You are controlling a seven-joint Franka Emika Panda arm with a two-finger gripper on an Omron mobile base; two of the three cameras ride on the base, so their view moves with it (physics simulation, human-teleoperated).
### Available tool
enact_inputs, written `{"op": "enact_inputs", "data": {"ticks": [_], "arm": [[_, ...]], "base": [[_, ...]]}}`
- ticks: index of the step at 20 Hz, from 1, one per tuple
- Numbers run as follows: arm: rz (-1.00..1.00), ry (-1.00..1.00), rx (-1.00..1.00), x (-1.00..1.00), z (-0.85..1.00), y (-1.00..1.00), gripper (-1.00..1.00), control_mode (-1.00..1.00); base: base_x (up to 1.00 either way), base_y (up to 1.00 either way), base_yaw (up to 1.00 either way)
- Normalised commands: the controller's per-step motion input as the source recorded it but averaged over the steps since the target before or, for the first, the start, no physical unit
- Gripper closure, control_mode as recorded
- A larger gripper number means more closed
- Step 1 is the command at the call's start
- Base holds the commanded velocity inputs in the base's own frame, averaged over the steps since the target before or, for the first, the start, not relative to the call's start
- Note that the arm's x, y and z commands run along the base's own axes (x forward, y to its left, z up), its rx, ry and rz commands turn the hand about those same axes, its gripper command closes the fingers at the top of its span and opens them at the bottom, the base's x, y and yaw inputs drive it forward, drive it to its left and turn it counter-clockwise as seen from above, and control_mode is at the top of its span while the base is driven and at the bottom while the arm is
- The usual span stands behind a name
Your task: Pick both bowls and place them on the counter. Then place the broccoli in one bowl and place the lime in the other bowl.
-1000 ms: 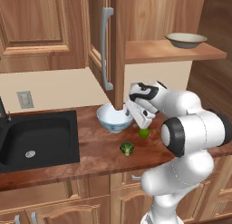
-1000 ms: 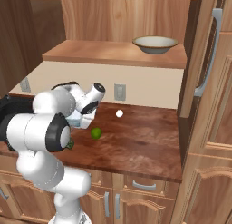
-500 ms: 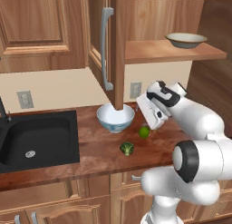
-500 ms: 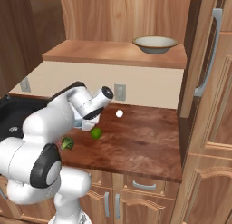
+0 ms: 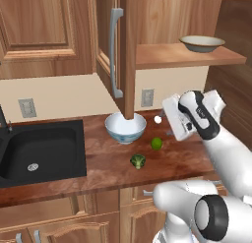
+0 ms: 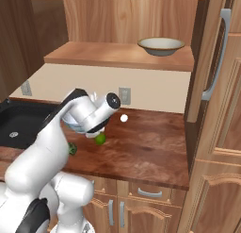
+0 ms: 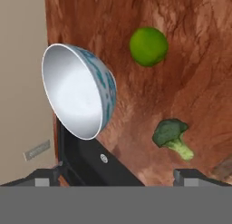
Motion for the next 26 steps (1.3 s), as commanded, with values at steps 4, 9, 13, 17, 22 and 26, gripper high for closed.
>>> {"op": "enact_inputs", "data": {"ticks": [4,9,13,17,22,26], "arm": [[-0.07,-0.01,-0.01,-0.39,0.62,-0.25,-1.0,-1.0],[-0.06,0.01,-0.04,-0.4,0.57,-0.26,-1.0,-1.0],[-0.13,-0.05,-0.06,-0.41,0.51,-0.38,-1.0,-1.0],[-0.2,-0.03,0.0,-0.34,0.49,-0.44,-1.0,-1.0],[-0.23,0.0,0.0,-0.25,0.56,-0.43,-1.0,-1.0],[-0.28,0.01,-0.04,-0.04,0.55,-0.39,-1.0,-1.0]], "base": [[0.0,0.0,0.0],[0.0,0.0,0.0],[0.0,0.0,0.0],[0.0,0.0,0.0],[0.0,0.0,0.0],[0.0,0.0,0.0]]}}
